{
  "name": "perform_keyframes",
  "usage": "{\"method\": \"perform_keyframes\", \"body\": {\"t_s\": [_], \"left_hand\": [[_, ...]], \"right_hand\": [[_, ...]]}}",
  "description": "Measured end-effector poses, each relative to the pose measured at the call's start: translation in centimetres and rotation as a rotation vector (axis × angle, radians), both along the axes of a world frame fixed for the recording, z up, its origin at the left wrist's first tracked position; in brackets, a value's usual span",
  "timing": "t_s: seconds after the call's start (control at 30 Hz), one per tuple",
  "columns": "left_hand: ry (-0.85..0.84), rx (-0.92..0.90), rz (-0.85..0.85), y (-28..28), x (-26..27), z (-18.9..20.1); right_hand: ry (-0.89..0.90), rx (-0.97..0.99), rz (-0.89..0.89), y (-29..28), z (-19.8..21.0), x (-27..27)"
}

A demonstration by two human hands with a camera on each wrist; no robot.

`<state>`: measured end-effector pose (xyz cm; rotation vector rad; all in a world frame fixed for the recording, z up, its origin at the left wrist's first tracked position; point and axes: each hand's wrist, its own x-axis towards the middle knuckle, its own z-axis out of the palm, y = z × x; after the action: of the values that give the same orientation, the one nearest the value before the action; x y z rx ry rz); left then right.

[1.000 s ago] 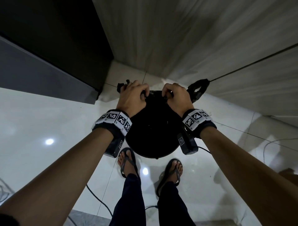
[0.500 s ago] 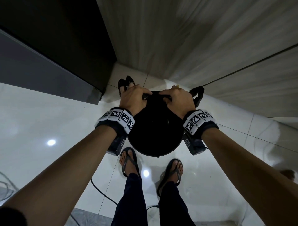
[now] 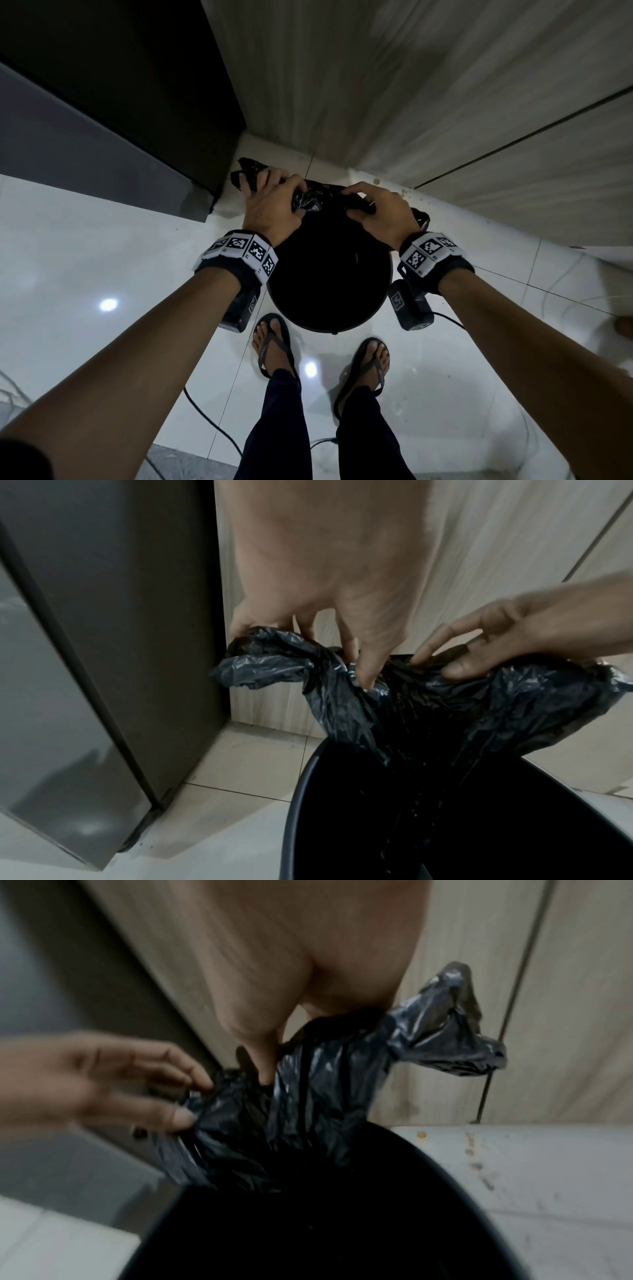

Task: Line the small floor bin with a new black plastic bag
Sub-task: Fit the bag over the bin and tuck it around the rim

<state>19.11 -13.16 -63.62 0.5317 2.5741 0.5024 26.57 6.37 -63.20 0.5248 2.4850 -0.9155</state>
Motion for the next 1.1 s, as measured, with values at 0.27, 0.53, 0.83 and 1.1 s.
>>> {"method": "perform_keyframes", "body": {"t_s": [0.27, 0.53, 0.83, 1.1], "left_hand": [[0.038, 0.065, -0.041, 1.5, 0.0, 0.6], [-0.053, 0.186, 0.133, 1.7, -0.5, 1.6], [-0.196, 0.303, 0.225, 1.1, -0.3, 2.6], [-0.294, 0.242, 0.213, 0.5, 1.4, 3.3]], "right_hand": [[0.078, -0.308, -0.248, 0.4, 0.4, -1.1], [0.206, -0.287, -0.336, 0.9, 0.9, -0.9], [0.078, -0.221, -0.291, 0.4, 1.2, -0.4], [-0.116, -0.473, -0.403, -0.8, 3.3, -0.5]]}}
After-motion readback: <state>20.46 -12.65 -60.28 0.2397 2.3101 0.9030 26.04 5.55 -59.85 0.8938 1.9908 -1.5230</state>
